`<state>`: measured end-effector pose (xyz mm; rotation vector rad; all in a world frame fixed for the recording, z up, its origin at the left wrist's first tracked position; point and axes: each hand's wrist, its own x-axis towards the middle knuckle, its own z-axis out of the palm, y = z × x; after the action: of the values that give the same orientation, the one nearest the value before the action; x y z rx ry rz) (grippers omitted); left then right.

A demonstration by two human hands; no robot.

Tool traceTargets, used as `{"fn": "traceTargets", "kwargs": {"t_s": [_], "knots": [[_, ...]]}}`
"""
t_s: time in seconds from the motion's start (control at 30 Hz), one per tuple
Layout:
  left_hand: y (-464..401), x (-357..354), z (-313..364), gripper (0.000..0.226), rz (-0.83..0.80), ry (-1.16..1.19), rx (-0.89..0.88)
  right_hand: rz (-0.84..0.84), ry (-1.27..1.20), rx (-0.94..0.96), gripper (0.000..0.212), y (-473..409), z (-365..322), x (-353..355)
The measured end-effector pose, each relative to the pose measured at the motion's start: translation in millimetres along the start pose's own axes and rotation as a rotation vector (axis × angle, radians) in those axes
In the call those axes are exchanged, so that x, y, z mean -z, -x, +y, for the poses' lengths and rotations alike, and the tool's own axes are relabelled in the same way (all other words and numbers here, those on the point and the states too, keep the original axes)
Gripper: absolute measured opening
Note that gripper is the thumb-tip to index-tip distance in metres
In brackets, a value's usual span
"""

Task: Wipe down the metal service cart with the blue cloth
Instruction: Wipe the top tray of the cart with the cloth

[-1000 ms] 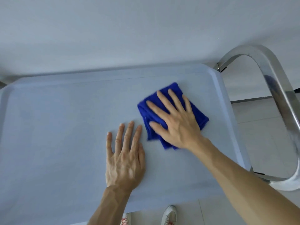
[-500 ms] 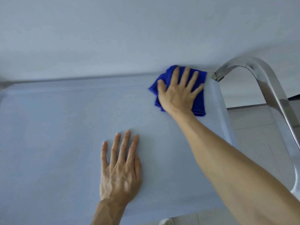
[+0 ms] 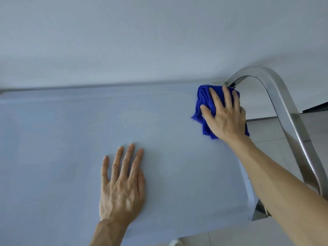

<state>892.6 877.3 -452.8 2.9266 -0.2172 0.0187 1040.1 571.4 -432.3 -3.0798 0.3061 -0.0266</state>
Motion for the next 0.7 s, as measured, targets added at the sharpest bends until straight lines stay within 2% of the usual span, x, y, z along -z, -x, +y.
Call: {"fn": "traceTargets", "kwargs": {"t_s": [0.1,0.2,0.37,0.6,0.7], "knots": [[0.7,-0.8,0.1,0.054,0.013,-0.003,0.009,-0.03,-0.037,-0.074,0.068,-9.2,-4.6,-2.0],[-0.4,-0.8,1.2,0.053,0.031,-0.003,0.007,-0.043,0.003,-0.039,0.071,17.1,0.9,-1.2],[0.9,-1.3,2.0,0.052,0.061,0.002,0.013,-0.025,0.047,-0.025,0.071,117.2,16.7,0.9],[1.5,4.6,8.1,0.053,-0.005,0.006,0.054,-0.046,0.011,0.137,0.085,251.6,20.6,4.4],[2.0,5.4,7.8,0.053,-0.012,0.01,0.061,-0.002,-0.052,0.127,0.076,282.5,6.2,1.1]]}}
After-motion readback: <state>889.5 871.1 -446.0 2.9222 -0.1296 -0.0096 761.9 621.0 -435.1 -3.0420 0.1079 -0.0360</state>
